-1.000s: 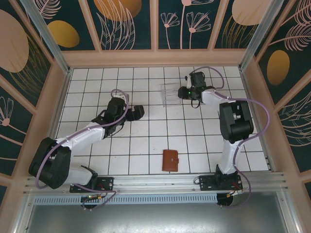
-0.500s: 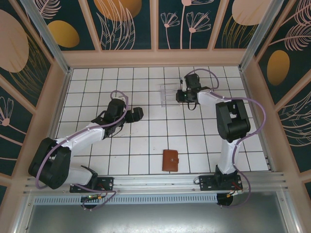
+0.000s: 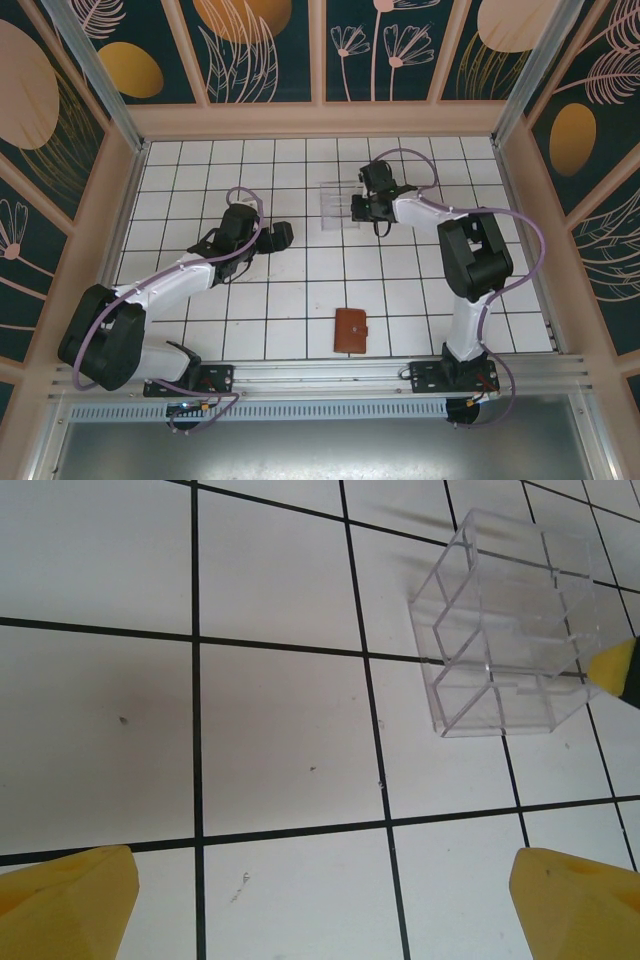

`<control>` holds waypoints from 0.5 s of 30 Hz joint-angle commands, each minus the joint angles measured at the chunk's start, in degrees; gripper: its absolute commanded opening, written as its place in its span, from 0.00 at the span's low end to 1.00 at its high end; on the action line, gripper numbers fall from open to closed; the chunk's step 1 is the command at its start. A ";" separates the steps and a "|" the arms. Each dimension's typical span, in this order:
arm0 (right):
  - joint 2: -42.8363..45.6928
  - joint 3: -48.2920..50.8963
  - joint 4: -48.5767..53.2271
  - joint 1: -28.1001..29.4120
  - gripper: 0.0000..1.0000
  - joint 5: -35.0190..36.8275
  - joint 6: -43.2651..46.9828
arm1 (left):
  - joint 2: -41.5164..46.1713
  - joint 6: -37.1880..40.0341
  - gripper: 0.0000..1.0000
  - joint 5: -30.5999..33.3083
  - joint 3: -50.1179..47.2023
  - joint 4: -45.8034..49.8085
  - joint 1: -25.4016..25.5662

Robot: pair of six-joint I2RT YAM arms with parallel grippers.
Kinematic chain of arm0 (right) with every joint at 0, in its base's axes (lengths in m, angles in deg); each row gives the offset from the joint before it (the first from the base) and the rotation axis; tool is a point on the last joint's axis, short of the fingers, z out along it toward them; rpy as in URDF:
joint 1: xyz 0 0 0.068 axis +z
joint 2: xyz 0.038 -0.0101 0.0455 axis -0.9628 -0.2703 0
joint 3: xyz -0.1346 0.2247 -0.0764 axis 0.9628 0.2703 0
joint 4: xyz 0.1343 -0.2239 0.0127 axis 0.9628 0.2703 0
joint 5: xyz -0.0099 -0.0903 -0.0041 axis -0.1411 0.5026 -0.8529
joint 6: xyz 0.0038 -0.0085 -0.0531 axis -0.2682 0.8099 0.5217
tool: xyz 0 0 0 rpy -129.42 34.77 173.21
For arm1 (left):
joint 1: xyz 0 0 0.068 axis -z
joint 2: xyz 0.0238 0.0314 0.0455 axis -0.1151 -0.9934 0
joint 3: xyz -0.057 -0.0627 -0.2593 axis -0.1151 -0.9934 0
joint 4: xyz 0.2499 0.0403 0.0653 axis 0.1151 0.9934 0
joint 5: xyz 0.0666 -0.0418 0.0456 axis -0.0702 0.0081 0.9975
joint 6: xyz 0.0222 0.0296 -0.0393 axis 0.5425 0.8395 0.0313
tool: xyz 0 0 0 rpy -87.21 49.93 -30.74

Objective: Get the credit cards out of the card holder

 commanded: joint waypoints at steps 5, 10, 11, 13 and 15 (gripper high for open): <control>1.85 1.08 3.89 4.49 0.12 3.10 -5.80 | 0.53 1.85 0.96 1.24 0.86 1.77 0.23; 1.32 0.74 3.32 4.52 0.12 3.31 -9.15 | 0.01 2.07 0.97 1.50 1.48 2.09 0.23; 1.21 0.75 3.09 5.65 0.12 3.29 -9.81 | -0.08 2.08 0.97 1.41 1.55 2.09 0.23; 0.89 0.87 2.41 5.75 0.13 3.31 -10.93 | -0.33 1.95 0.97 1.28 1.67 2.17 0.23; 0.75 0.91 2.04 5.80 0.13 4.23 -12.28 | -0.43 1.90 0.97 1.24 1.68 2.27 0.22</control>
